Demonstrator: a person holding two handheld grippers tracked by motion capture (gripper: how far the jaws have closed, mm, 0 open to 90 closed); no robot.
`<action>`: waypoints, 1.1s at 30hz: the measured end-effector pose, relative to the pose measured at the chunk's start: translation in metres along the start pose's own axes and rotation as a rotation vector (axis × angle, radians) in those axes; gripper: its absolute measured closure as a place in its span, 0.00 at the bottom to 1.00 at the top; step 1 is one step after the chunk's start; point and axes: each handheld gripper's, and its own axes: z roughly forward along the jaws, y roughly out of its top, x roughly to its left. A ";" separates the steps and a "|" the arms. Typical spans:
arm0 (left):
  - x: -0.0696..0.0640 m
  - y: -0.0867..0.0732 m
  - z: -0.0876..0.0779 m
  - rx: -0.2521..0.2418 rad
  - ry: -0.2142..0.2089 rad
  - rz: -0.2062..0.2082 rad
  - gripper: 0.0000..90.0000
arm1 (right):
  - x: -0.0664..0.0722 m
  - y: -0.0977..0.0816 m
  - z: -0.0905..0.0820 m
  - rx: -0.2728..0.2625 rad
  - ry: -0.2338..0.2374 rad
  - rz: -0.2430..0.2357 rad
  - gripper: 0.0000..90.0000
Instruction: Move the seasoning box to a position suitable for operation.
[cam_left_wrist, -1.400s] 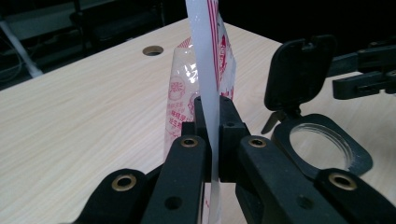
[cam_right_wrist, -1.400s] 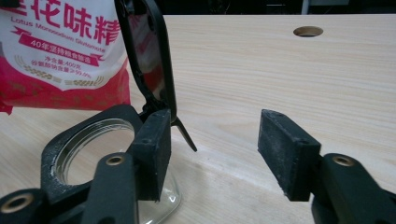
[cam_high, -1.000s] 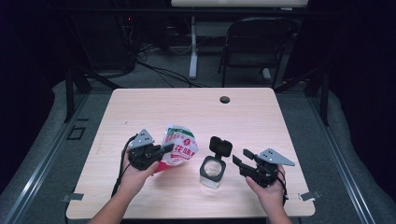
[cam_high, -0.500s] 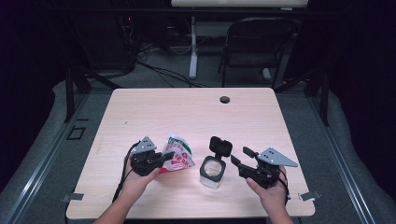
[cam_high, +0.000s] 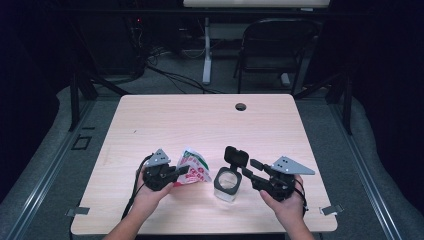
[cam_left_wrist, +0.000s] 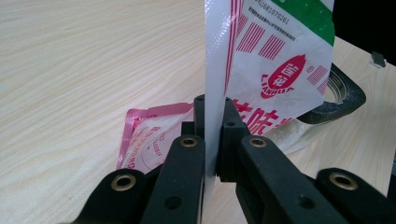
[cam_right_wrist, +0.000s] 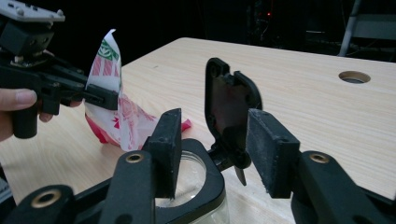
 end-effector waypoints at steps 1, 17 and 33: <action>0.000 0.000 0.000 0.000 0.000 0.000 1.00 | 0.001 0.001 0.001 0.009 0.006 -0.008 0.65; -0.001 -0.001 0.000 0.003 -0.007 0.009 1.00 | 0.015 0.012 0.022 0.084 0.084 -0.041 0.70; -0.003 -0.002 0.001 0.006 -0.005 0.016 1.00 | 0.026 0.018 0.051 0.190 0.143 -0.062 0.73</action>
